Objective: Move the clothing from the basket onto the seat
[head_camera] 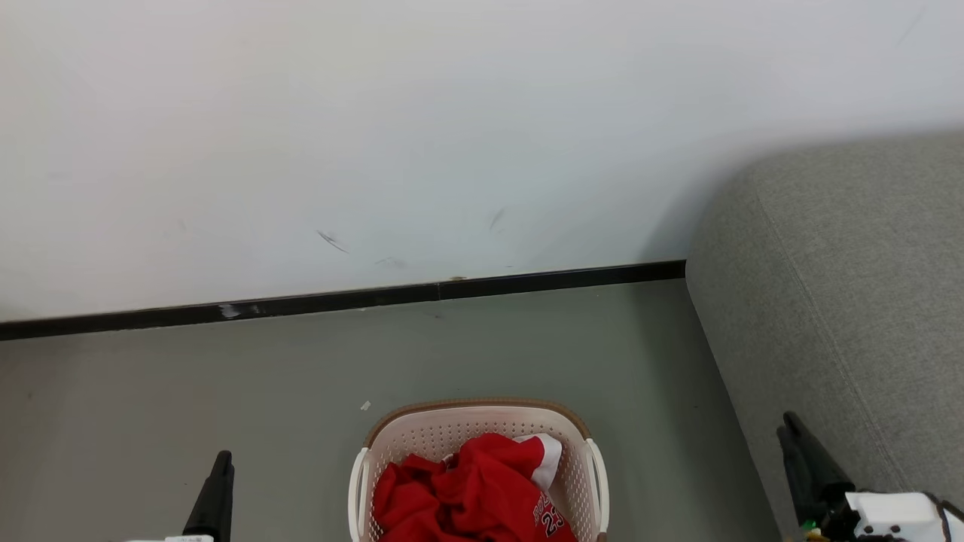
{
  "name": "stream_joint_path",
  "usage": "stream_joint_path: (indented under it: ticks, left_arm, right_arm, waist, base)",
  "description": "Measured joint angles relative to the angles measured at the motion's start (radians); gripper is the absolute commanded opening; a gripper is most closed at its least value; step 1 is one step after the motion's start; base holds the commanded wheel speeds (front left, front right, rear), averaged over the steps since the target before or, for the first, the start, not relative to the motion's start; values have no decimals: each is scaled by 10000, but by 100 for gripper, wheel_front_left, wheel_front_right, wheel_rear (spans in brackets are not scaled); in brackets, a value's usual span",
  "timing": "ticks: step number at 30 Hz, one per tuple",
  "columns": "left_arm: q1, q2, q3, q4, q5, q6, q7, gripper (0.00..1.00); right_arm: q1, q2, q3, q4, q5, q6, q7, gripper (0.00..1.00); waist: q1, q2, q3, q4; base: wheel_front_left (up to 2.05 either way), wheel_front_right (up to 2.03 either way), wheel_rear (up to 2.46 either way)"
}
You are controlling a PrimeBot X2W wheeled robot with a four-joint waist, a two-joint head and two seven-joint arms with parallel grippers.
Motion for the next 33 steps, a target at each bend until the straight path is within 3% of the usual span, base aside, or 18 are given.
stream_joint_path:
  ticks: [9,21,33]
  left_arm:
    - [158,-82,-107,36,0,6,-107,100]
    - [146,90,-362,-117,479,4,-545,100]
    - [114,506,-861,-119,1676,-2,-1080,100]
  right_arm:
    - [199,86,69,-6,-29,-2,-180,100]
    - [199,-224,385,-360,-1122,-2,-683,100]
    - [194,-483,633,-543,-2830,-2,-1120,100]
  waist:
    - [0,0,17,-5]
    - [8,0,-7,-8]
    - [109,0,-94,-19]
  base:
    - [0,0,0]
    - [0,0,0]
    - [0,0,0]
